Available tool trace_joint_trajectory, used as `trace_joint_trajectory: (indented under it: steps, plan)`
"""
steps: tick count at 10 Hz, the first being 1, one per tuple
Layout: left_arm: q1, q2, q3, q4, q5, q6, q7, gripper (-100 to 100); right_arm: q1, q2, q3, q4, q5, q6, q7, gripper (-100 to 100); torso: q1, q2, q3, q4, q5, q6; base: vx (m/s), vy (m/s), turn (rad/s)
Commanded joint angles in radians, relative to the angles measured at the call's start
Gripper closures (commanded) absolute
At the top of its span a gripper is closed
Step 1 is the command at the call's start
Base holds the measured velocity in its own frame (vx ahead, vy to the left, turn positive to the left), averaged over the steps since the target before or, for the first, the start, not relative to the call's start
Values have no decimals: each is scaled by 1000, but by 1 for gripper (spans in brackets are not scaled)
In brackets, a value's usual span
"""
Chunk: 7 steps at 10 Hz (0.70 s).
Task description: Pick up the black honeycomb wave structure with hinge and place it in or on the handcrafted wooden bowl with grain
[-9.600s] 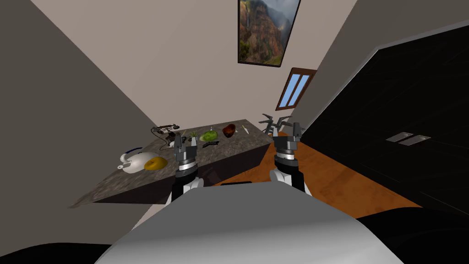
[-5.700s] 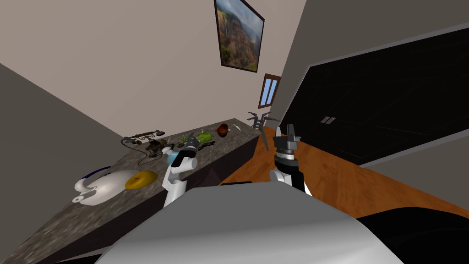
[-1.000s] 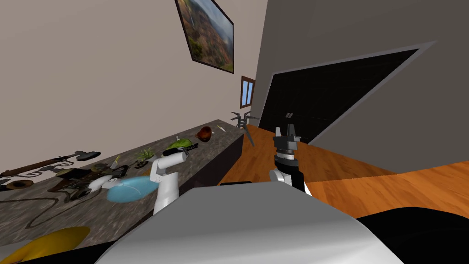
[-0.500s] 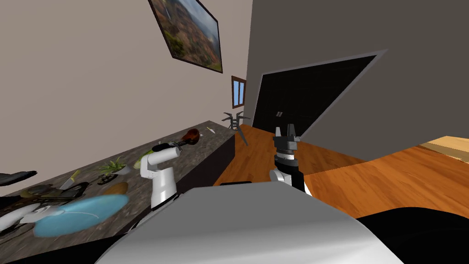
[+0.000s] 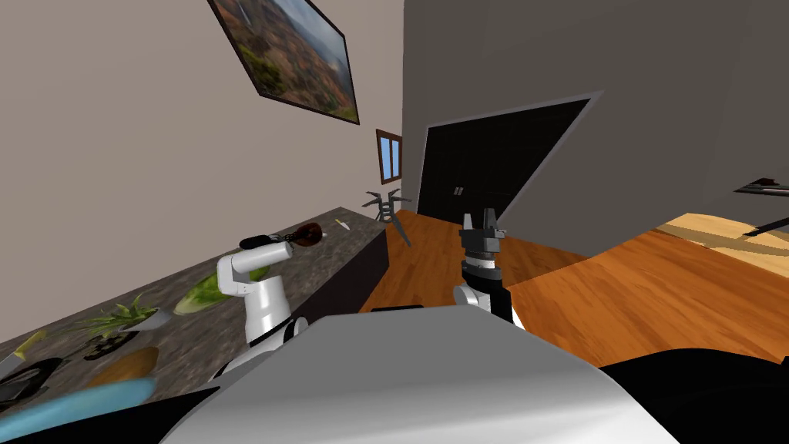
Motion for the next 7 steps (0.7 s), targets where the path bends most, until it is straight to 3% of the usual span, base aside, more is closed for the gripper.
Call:
trace_joint_trajectory:
  steps: [1,3,7]
  plan:
    - [-17,34,25,2,-14,35,-1,100,0,0,0,0,0,0,0,0,0,0,0,0,0,0,130,-27,-201]
    - [-25,72,53,14,-21,75,-9,100,0,0,0,0,0,0,0,0,5,-5,-3,-1,0,0,143,35,-184]
    - [-29,148,107,45,-23,162,-35,100,0,0,0,0,0,0,0,0,15,-5,-3,-2,3,-2,126,111,-133]
